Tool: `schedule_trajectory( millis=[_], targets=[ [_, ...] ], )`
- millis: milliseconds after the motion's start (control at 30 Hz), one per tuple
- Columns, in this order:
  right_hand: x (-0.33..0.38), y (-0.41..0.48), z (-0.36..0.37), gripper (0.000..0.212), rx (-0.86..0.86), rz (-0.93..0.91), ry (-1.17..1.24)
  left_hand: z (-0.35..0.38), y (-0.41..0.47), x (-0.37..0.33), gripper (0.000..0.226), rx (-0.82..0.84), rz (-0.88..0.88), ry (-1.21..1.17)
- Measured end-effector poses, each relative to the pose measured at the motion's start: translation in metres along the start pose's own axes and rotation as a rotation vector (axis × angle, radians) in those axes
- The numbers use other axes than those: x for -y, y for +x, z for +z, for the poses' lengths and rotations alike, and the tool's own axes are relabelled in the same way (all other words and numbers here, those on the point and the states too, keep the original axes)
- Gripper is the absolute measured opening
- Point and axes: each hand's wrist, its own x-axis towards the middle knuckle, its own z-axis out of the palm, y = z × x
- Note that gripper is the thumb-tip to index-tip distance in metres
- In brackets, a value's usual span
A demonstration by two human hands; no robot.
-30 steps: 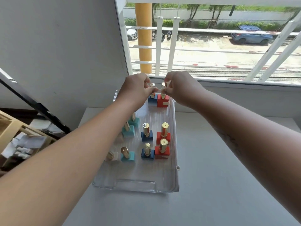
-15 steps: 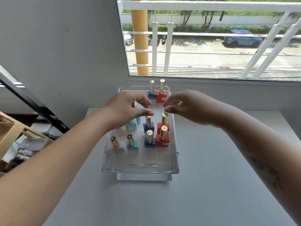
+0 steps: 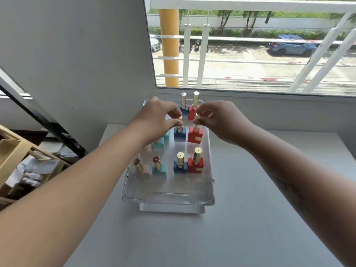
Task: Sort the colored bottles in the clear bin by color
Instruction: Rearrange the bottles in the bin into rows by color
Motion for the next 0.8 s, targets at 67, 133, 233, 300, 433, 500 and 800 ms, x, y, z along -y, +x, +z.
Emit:
schedule_trajectory(
  millis=[67,133,233,300,433,500,800],
  targets=[
    [-0.002,0.014,0.000,0.026,-0.024,0.004,-0.014,0.002,0.014,-0.002,0.016,-0.009,-0.032,0.005],
    [-0.005,0.028,0.002,0.024,-0.036,0.010,-0.040,0.005,0.026,-0.002,0.016,-0.023,-0.068,0.001],
    [-0.010,0.042,0.005,0.020,-0.068,0.021,-0.087,0.010,0.041,-0.002,0.016,-0.050,-0.098,-0.022],
    [-0.014,0.047,0.007,0.018,-0.085,0.021,-0.099,0.013,0.047,-0.002,0.018,-0.060,-0.093,-0.034],
    [-0.017,0.052,0.012,0.015,-0.108,0.014,-0.108,0.018,0.052,-0.002,0.014,-0.115,-0.055,-0.048],
    [-0.018,0.052,0.013,0.016,-0.118,0.010,-0.103,0.020,0.053,-0.001,0.013,-0.143,-0.042,-0.049],
    [-0.017,0.036,0.011,0.030,-0.190,0.003,-0.014,0.015,0.052,0.002,0.025,-0.216,0.019,-0.092]
  ],
)
